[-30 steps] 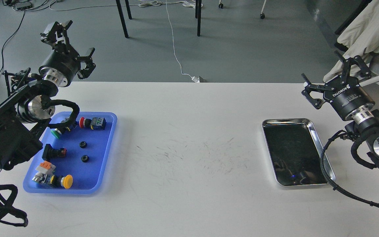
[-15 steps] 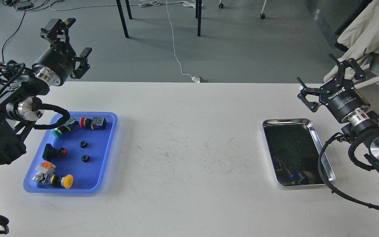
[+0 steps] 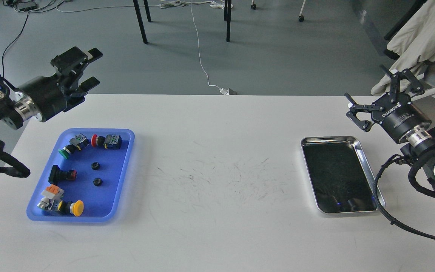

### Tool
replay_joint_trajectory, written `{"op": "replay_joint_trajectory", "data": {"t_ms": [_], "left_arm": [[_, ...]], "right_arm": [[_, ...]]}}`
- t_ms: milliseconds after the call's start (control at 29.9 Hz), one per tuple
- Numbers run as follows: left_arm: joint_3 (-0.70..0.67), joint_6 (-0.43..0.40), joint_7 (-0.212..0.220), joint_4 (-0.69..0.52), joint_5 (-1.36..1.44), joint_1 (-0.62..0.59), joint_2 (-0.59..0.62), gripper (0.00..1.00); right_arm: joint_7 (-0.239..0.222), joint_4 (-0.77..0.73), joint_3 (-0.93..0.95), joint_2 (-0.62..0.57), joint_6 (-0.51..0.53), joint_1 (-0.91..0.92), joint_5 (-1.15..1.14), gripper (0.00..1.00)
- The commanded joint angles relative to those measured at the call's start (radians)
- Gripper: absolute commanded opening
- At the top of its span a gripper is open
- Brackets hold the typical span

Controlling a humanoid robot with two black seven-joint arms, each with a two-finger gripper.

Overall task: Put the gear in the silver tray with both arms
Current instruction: 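Raise the left gripper up and away above the blue tray, then lower the left gripper onto a small black gear in the blue tray and grasp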

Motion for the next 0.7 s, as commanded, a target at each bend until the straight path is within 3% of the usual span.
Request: {"op": "replay_joint_trajectory", "data": {"t_ms": [0,67,234,301,468,669], "left_arm": [[0.027,0.019,0.0,-0.19,0.23,0.021,0.124,0.98],[0.05,0.019,0.0,-0.267,0.366,0.022,0.161,0.98],[0.128,0.025,0.011,-0.29,0.661,0.025,0.143,0.98],[0.15,0.043,0.044,-0.288,0.804,0.03,0.094,0.97],[0.21,0.059,0.193,-0.258,1.032,0.032,-0.006,0.97],[0.211,0.07,0.242,-0.183,1.151,0.032,-0.129,0.96]], "right_arm": [[0.0,0.005,0.0,-0.015,-0.006,0.001,0.0,0.99],[0.0,0.006,-0.001,-0.029,-0.009,0.002,0.0,0.99],[0.001,0.005,0.005,-0.031,-0.011,0.007,0.0,0.99],[0.003,0.006,0.005,-0.032,-0.009,0.005,0.0,0.99],[0.005,0.006,0.003,-0.031,-0.009,-0.001,0.0,0.99],[0.006,0.003,0.003,-0.031,-0.011,-0.001,0.0,0.99]]}}
